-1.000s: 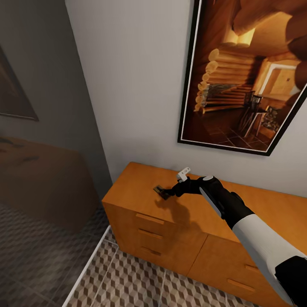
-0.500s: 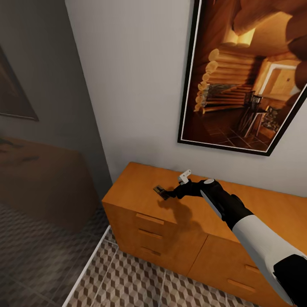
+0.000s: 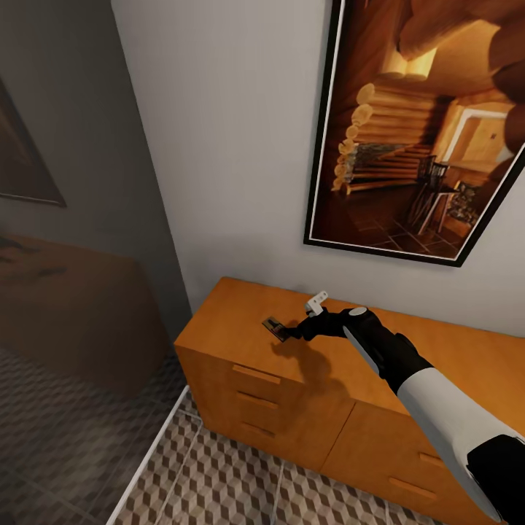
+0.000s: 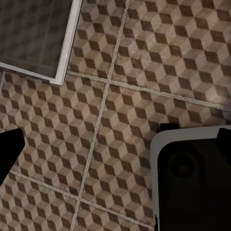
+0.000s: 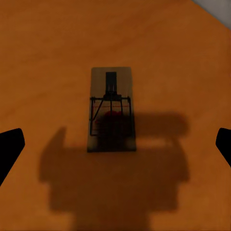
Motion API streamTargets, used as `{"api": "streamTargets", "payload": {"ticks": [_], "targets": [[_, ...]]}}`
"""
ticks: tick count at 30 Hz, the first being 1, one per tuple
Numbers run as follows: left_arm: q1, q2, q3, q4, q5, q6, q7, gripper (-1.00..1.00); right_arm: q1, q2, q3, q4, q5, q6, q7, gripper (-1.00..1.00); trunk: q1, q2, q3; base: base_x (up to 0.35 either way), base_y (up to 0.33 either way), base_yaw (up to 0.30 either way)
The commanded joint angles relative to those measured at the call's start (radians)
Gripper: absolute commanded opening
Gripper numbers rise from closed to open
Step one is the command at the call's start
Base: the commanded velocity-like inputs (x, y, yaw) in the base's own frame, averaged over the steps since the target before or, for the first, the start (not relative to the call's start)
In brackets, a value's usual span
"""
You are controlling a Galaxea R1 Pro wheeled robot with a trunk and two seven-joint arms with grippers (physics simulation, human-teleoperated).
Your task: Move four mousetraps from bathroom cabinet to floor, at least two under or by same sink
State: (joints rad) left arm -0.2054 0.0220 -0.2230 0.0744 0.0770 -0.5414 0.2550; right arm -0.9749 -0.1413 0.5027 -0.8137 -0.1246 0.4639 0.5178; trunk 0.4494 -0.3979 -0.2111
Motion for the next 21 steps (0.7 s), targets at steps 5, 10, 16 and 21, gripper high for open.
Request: {"api": "streamTargets", "payload": {"ticks": [5, 10, 16, 21], "targets": [[-0.002, -0.001, -0.009, 0.004, 0.008, -0.006, 0.001, 1.0, -0.002, -0.001, 0.003, -0.001, -0.011, 0.007, -0.001, 1.0, 0.001, -0.002, -0.005, 0.0, 0.0, 0.0], [-0.002, -0.001, -0.009, 0.004, 0.008, -0.006, 0.001, 1.0, -0.002, -0.001, 0.003, -0.001, -0.011, 0.007, 0.019, 1.0, 0.001, -0.002, -0.011, 0.0, 0.0, 0.0], [-0.002, -0.001, -0.009, 0.004, 0.008, -0.006, 0.001, 1.0, -0.001, -0.001, 0.003, -0.001, -0.01, 0.006, 0.026, 1.0, 0.001, -0.002, -0.016, 0.0, 0.0, 0.0], [-0.002, -0.001, -0.009, 0.004, 0.008, -0.006, 0.001, 1.0, -0.001, -0.001, 0.002, -0.001, -0.01, 0.006, 0.028, 1.0, 0.001, -0.002, -0.018, 0.0, 0.0, 0.0]]}}
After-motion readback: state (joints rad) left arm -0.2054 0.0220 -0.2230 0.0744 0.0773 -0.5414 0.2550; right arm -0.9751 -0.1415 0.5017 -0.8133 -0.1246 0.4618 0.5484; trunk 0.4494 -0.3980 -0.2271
